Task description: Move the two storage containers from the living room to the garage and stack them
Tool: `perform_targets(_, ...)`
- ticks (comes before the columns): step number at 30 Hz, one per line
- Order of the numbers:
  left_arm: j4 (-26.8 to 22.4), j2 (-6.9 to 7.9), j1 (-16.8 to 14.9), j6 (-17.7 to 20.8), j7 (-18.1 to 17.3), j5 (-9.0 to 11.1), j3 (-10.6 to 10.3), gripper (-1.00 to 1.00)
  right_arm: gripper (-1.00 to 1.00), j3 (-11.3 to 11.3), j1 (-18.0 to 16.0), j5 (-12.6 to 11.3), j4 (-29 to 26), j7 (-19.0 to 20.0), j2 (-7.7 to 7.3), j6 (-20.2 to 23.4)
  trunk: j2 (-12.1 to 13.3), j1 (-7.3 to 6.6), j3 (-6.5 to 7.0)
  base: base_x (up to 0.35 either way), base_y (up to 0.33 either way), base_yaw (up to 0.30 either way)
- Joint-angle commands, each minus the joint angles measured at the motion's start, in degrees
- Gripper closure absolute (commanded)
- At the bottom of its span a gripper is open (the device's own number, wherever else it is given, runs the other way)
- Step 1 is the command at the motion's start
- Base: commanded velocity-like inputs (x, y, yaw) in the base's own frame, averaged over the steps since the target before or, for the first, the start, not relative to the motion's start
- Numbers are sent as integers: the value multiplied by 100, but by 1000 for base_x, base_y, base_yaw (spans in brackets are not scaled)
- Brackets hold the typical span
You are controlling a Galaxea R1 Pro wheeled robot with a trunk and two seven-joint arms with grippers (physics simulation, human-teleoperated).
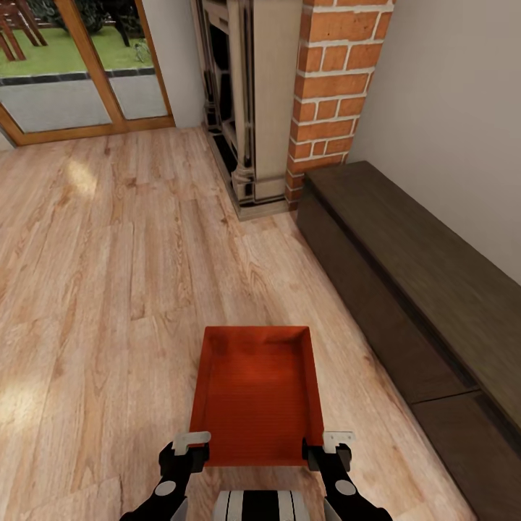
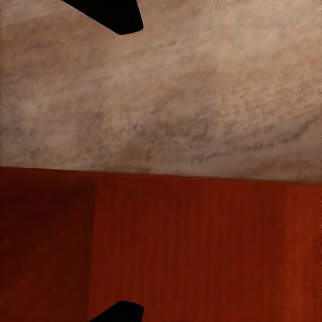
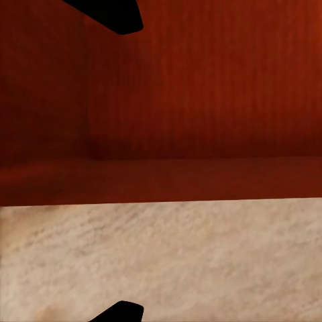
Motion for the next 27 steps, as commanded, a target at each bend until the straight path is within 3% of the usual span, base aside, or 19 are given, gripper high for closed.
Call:
perform_targets(1, 5, 4, -3, -16, 43, 20, -43, -100, -100, 48, -4, -4, 5, -49, -2, -7, -1, -1, -3, 0, 0, 0)
perform_targets(23, 17, 9, -3, -10, 43, 21, -36, -100, -100, 48, -3, -4, 14, -33, -2, -15, -1, -1, -3, 0, 0, 0)
perform_targets(24, 19, 9, -3, -9, 40, 21, -37, 100, 100, 48, -4, -4, 14, -29, -2, -16, -1, -1, -3, 0, 0, 0)
perform_targets(27, 32, 8, -3, -2, 36, 12, -35, 100, 100, 48, -3, -5, 14, -24, -2, -22, -1, -1, -3, 0, 0, 0)
